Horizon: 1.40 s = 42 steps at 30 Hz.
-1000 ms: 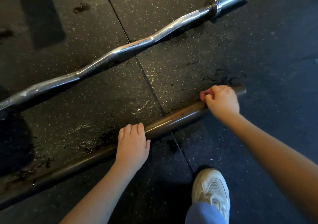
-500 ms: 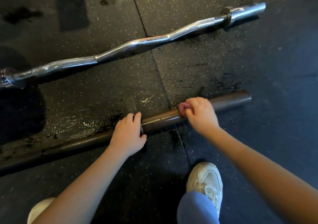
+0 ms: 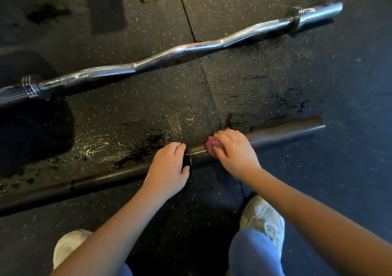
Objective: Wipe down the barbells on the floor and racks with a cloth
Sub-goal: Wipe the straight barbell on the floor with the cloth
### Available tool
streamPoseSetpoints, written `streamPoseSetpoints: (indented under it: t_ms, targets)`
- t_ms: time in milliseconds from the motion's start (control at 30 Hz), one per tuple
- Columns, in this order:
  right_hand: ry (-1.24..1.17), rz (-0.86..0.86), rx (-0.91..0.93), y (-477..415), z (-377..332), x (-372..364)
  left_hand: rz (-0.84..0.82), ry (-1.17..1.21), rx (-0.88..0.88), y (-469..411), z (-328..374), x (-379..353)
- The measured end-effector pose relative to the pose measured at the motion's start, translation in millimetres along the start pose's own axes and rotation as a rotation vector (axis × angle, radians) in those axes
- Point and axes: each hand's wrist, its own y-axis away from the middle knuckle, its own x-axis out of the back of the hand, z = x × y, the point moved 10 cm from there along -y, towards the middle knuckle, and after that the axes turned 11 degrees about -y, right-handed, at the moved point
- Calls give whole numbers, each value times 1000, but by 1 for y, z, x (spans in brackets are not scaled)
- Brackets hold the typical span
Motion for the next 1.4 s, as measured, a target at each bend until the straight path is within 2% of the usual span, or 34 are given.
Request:
streamPoseSetpoints:
  t_ms: [33,100,167,233,300,400,467,533,633,733,833,933,1000,1067,1133,1200,1300,1400]
  targets:
    - [6,-21,28,-1,0,3,7,3,-19,1,1,1]
    - [44,42,-6,-2,16,21,30,11,-48,3,1,3]
    - [91,193,-155,1,41,43,58,28,-66,5,0,5]
    - [98,252,-310,4,51,42,79,49,-82,6,-1,6]
    - [20,191,-294,3,29,19,75,91,-85,4,-4,7]
    - [-14,-16,-17,-1,-31,-24,18,200,-35,-3,-15,3]
    - [-18,-108,56,-1,-38,-31,-73,272,48,-5,-24,-7]
    - [18,-72,-6,1,-16,-18,-165,310,137,-2,-31,-18]
    - [65,82,-222,12,11,7,-210,279,159,-1,-33,-23]
    - [39,25,-219,2,-18,-18,-198,199,130,-3,-32,-22]
    - [-77,-57,-136,-3,-47,-46,-201,120,105,-3,-31,-22]
    - [-152,-103,-132,-5,-43,-43,-216,89,79,-3,-31,-23]
    - [-267,-146,-205,-4,-38,-38,-240,56,52,-4,-29,-22]
    - [-485,-166,-351,-5,-31,-36,-297,-2,29,-5,-28,-21]
    - [-732,-109,-486,-5,-22,-31,-336,-48,9,-9,-27,-17]
    - [-900,-4,-560,-6,-9,-19,-297,-16,29,-19,-28,-3]
    - [-1025,133,-600,-13,11,4,-169,75,114,-40,-39,23]
    - [-1103,234,-582,-26,35,33,-120,2,60,-68,-37,36]
